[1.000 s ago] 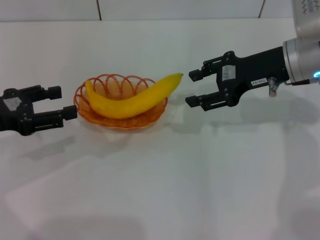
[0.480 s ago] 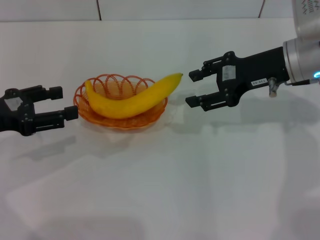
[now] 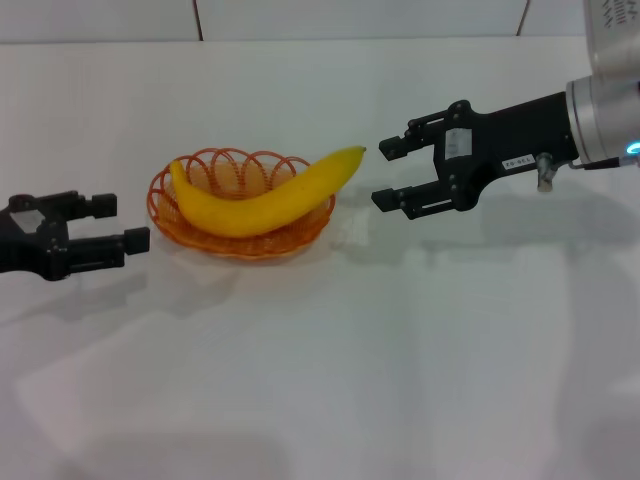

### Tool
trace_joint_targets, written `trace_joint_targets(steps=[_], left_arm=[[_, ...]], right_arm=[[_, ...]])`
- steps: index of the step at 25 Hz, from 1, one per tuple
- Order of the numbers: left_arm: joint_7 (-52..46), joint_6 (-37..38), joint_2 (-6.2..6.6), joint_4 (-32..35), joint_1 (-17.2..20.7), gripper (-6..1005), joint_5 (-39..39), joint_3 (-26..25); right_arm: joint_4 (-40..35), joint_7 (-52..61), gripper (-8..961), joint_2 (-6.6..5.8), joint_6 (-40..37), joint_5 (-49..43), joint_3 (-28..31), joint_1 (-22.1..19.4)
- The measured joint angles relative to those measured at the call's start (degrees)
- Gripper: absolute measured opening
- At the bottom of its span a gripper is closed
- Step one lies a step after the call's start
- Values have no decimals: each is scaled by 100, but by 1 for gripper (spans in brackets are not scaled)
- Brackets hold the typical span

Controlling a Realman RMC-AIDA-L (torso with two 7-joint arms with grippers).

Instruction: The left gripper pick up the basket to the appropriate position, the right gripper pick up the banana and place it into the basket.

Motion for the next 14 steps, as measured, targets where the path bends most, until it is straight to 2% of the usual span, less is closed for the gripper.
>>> trace_joint_targets(steps=[14], left_arm=[[-69,-93,-7,2,-21,798,132,0]], right_arm=[[1,3,671,1,-1,0,0,0]])
